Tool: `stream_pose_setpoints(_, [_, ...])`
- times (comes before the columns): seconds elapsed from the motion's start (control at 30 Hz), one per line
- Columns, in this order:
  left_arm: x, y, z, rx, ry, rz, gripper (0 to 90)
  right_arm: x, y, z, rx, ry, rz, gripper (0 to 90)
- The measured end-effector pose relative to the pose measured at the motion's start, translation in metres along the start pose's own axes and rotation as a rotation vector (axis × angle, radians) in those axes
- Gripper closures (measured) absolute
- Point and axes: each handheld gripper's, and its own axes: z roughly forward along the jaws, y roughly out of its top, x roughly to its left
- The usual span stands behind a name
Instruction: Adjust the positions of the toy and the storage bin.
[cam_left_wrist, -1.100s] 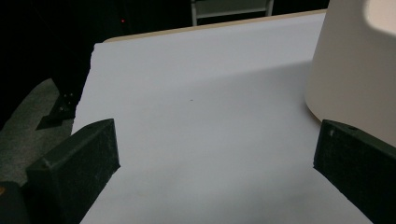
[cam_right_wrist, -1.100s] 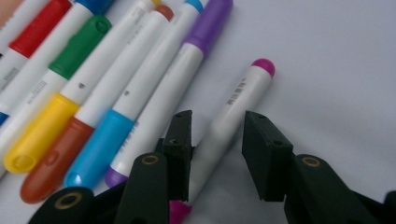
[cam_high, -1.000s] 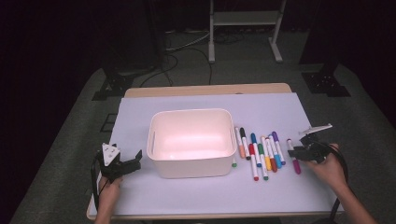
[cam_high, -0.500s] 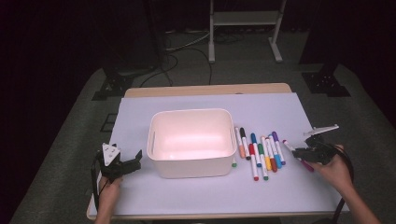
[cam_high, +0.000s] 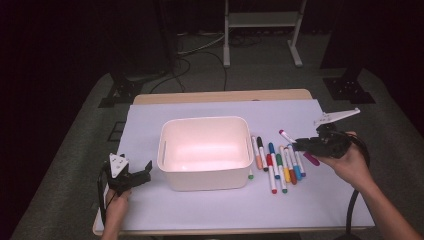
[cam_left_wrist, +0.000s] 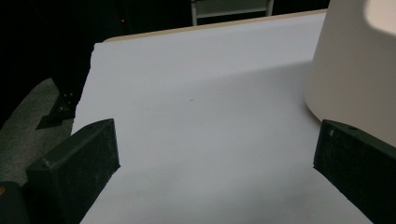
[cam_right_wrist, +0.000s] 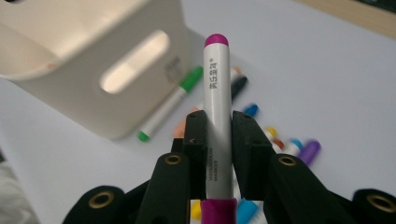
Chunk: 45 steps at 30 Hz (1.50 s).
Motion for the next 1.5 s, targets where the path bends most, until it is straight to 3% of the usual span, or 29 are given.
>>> stream_pose_setpoints(0.33, [0.0, 0.0, 0.0, 0.0, -0.003, 0.002, 0.0, 0.05, 0.063, -0.003, -0.044, 0.145, -0.139, 75.7])
stream_pose_setpoints(0.63, [0.0, 0.0, 0.0, -0.002, -0.005, 0.002, 0.0, 0.1, 0.102, 0.032, -0.011, 0.282, -0.259, 75.6])
stream_pose_setpoints(0.9, [-0.001, 0.0, 0.0, -0.003, -0.007, 0.005, 0.0, 0.126, 0.118, 0.072, 0.038, 0.357, -0.33, 75.6])
stream_pose_setpoints(1.17, [0.0, 0.0, 0.0, -0.004, -0.008, 0.003, 0.0, 0.144, 0.122, 0.109, 0.092, 0.421, -0.381, 75.6])
stream_pose_setpoints(1.5, [0.0, 0.0, 0.0, -0.004, -0.009, -0.001, 0.0, 0.154, 0.123, 0.141, 0.14, 0.473, -0.423, 75.6])
